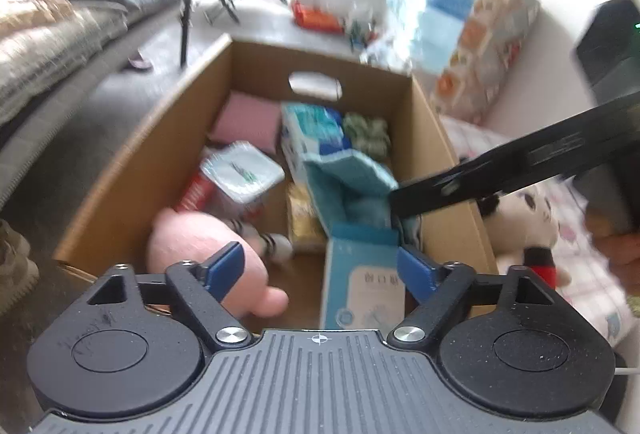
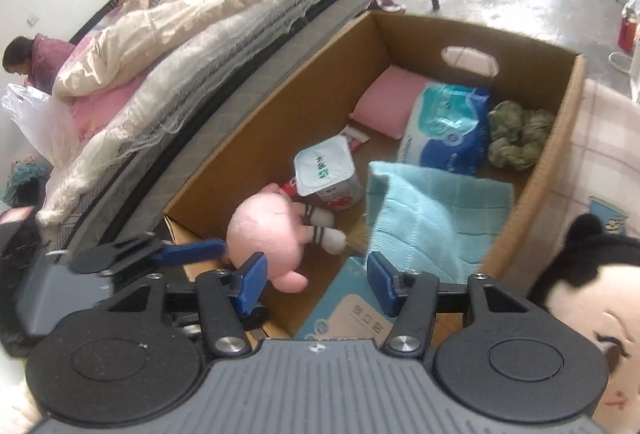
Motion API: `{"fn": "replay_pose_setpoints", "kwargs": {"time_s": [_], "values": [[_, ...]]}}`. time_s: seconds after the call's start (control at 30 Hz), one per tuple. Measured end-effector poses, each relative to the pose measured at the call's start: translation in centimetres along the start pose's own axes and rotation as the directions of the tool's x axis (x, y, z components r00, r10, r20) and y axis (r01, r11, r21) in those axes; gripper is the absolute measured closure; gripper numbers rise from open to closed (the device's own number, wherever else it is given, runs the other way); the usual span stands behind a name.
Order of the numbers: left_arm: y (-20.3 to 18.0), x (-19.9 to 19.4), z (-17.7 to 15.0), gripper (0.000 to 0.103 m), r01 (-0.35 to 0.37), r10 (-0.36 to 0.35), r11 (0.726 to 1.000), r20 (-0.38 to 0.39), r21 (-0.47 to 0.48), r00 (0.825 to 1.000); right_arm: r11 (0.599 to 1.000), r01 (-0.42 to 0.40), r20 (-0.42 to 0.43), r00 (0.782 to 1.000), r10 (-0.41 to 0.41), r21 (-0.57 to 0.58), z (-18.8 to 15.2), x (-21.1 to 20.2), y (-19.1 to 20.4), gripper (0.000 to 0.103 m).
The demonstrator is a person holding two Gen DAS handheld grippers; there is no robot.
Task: Organize soft objects
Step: 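Carry the bandage box over the cardboard box and open the left gripper, then withdraw both grippers from the cardboard box back over the table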
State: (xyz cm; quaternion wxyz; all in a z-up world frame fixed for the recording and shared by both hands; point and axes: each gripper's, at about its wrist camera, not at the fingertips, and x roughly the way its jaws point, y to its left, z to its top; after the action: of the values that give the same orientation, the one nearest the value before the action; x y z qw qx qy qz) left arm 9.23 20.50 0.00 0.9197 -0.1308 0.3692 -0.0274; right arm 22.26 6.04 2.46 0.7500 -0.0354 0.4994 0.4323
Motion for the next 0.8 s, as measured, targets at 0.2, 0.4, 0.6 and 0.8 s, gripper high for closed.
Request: {"fn": "replay_pose_setpoints", "kwargs": {"time_s": [0.2, 0.4, 0.6, 0.8], "values": [[0.3, -2.5, -0.3, 0.007, -0.048, 0.047, 0.999, 0.131, 0.008, 0.990, 0.996, 0.070, -0.123, 0.990, -0.064, 0.047, 1.4, 5.1, -0.5, 0.045], [0.4, -3.5, -0.7, 0.006, -0.066, 0.062, 0.998, 0.173, 0.019, 0.983, 0.994, 0.085, -0.226, 0.972, -0.068, 0.066, 1.1, 8.7, -0.8, 0.043], [0.9, -3.8, -1.1, 0.006, -0.062, 0.060, 0.998, 0.178, 0.007, 0.982, 0.996, 0.026, -0.274, 0.962, -0.001, 0.087, -0.1, 9.3, 0.0, 0.043], [0.8, -4.9, -1.4, 0.003, -0.062, 0.064, 0.998, 0.191, -0.019, 0.980, 0.999, 0.024, -0.060, 0.998, -0.021, 0.043, 0.2, 3.5, 0.9, 0.041]]}}
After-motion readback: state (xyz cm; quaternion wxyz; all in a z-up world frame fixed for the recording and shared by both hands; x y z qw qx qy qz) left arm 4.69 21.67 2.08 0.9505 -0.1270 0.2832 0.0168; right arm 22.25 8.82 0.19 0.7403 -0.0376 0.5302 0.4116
